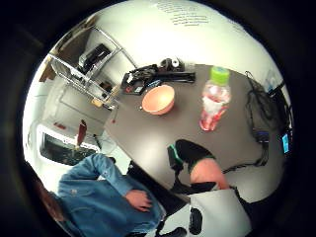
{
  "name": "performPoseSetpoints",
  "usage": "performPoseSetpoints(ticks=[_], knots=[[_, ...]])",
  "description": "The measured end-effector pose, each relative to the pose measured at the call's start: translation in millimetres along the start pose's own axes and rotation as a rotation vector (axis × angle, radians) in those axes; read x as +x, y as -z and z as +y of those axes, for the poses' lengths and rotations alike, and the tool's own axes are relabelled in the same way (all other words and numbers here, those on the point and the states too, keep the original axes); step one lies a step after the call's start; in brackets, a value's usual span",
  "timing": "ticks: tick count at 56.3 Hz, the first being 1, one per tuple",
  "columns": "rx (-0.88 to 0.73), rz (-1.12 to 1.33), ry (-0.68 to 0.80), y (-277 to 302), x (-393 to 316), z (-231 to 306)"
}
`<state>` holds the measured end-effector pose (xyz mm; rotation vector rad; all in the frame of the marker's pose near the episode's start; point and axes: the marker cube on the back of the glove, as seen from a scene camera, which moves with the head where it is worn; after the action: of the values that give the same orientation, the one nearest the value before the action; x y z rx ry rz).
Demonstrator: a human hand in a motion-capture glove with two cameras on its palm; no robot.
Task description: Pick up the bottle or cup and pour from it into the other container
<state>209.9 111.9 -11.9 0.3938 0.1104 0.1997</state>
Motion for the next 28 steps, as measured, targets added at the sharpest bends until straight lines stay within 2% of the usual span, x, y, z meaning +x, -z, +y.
performPoseSetpoints(ticks=[17, 28], knots=[[0.038, -0.051, -0.010, -23, 43, -3], [0.083, -0.217, -0.007, -49, 52, -11]])
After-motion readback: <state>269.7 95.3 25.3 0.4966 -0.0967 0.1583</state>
